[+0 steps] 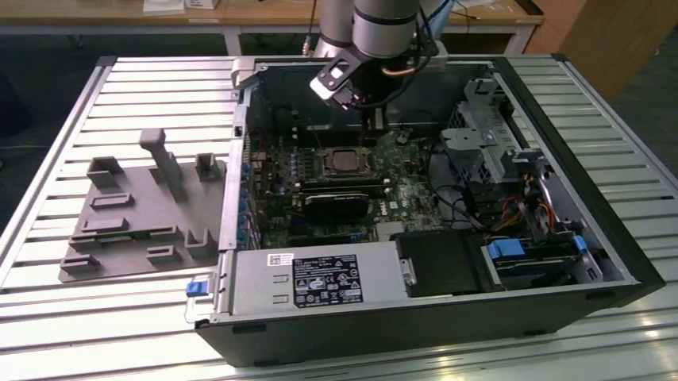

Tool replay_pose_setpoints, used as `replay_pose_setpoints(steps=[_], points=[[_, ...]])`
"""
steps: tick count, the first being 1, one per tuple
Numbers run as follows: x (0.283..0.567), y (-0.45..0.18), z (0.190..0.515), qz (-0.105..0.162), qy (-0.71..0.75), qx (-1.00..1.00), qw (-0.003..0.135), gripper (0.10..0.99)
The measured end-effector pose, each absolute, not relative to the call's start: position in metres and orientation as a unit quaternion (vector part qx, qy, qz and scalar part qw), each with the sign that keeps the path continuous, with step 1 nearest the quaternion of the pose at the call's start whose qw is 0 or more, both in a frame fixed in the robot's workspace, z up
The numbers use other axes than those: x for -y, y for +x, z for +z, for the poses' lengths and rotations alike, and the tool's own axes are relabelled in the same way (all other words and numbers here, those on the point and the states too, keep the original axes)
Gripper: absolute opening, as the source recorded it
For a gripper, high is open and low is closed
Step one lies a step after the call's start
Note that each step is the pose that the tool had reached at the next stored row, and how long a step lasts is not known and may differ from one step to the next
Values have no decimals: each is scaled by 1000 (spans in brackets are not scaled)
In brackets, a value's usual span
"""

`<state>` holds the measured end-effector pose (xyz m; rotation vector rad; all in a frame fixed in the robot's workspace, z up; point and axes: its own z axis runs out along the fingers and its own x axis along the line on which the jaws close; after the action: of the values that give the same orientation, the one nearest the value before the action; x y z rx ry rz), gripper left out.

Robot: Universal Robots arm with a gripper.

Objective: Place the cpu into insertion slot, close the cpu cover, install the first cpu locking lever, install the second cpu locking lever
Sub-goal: 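Close the cpu cover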

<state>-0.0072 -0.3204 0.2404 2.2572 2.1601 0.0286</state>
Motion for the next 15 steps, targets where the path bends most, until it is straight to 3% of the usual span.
replay_pose_setpoints(steps=[4, 15], points=[[320, -16, 239, 16, 722, -691, 15, 102], [321, -33, 232, 17, 722, -691, 16, 102]])
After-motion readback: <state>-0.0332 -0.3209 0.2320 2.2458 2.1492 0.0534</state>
